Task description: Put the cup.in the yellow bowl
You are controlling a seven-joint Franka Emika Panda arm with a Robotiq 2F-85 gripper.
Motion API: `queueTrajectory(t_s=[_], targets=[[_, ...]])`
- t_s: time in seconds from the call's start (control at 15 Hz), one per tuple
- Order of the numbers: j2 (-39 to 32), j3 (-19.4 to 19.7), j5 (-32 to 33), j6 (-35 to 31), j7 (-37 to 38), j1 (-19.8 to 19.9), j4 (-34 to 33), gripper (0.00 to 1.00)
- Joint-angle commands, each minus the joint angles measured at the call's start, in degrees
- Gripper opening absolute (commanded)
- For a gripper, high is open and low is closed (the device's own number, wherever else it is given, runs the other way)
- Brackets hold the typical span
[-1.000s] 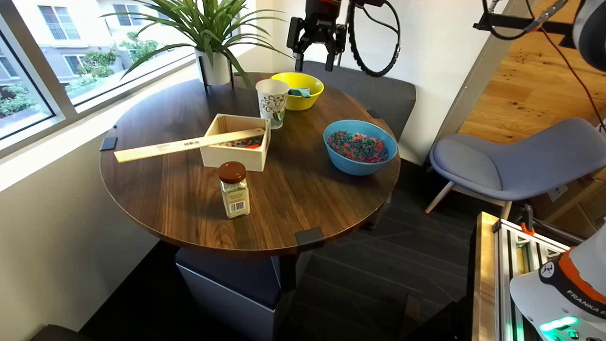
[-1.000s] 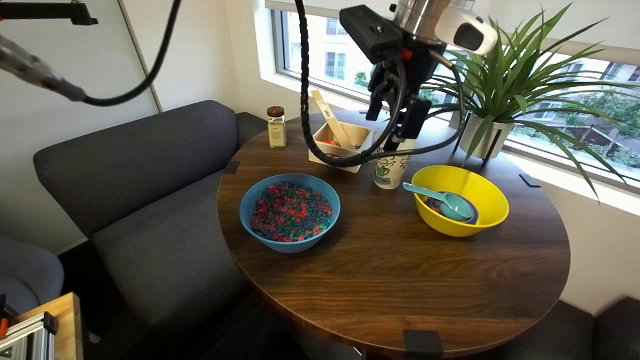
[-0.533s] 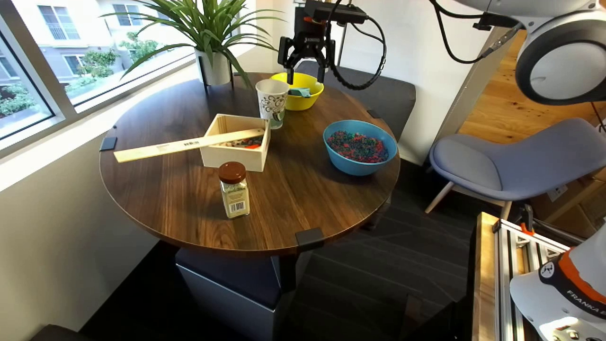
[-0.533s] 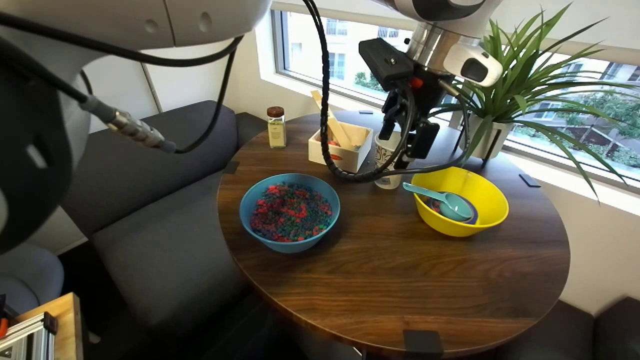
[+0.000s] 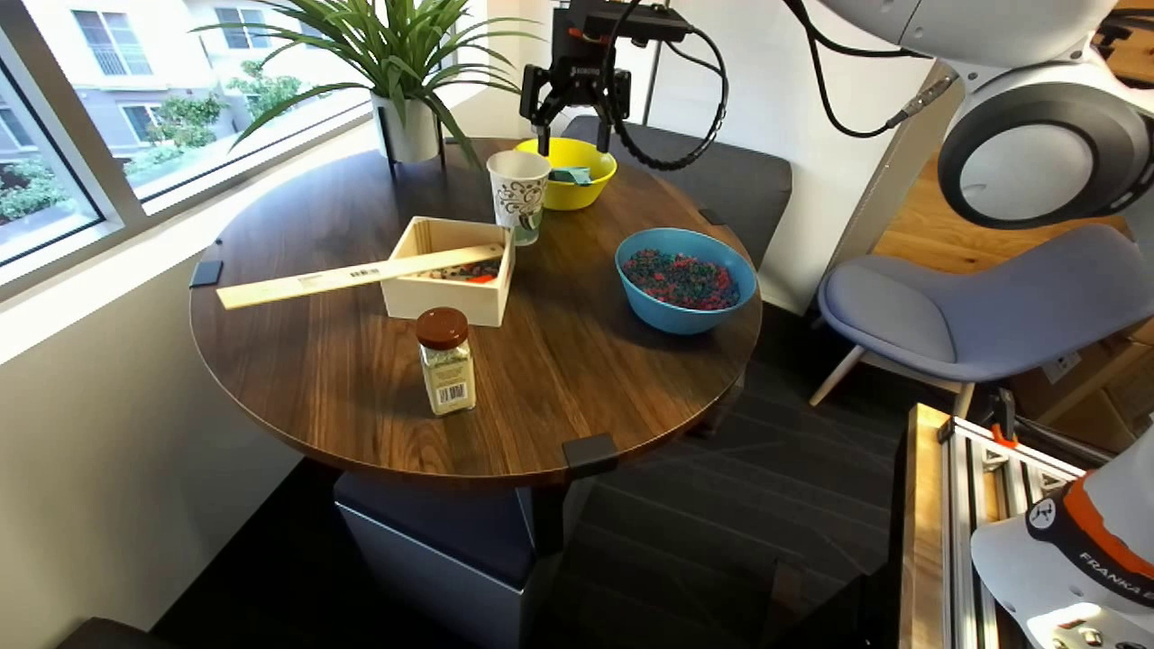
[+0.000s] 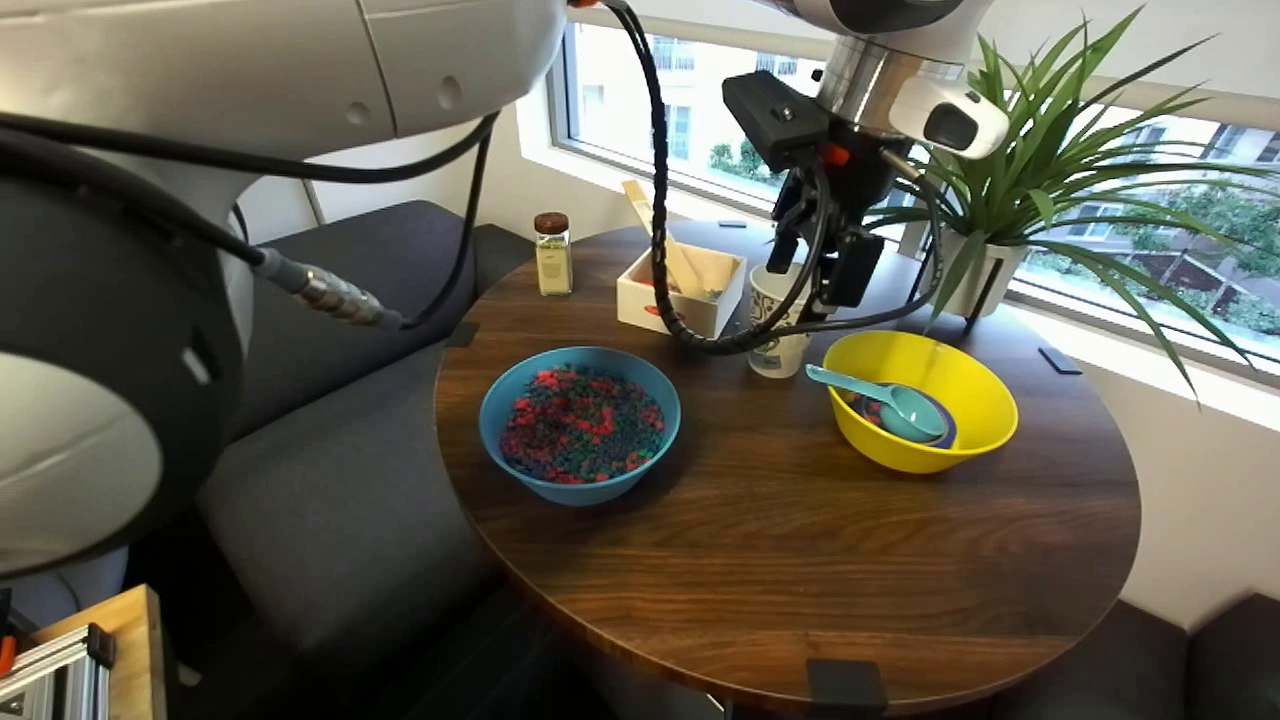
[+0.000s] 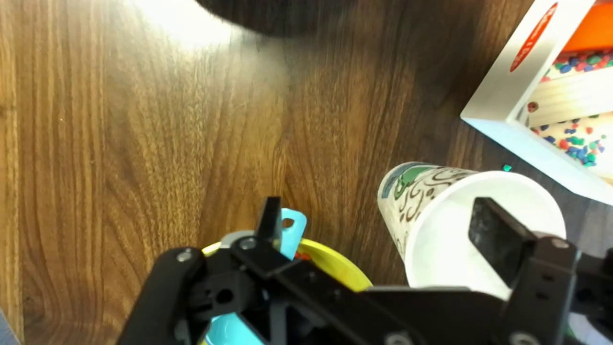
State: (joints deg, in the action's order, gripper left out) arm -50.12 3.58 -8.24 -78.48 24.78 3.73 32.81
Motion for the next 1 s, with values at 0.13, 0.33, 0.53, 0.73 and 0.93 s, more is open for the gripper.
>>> queueTrajectory(t_s=[0.13,0.33,0.53,0.73,0.93], targets=[[-4.1,0.3,1.0,0.3,0.4,-0.3,-4.9,0.87],[-5.3,0.6,2.0,-1.1,-0.5,-0.5,-5.6,0.79],[-6.1,0.4,2.6,-2.4,-1.8,-0.8,-5.9,0.49],[-6.7,0.3,2.9,-3.8,-3.3,-1.1,-6.1,0.31],[-7.0,0.1,2.9,-5.7,-4.6,-1.6,-6.3,0.08]])
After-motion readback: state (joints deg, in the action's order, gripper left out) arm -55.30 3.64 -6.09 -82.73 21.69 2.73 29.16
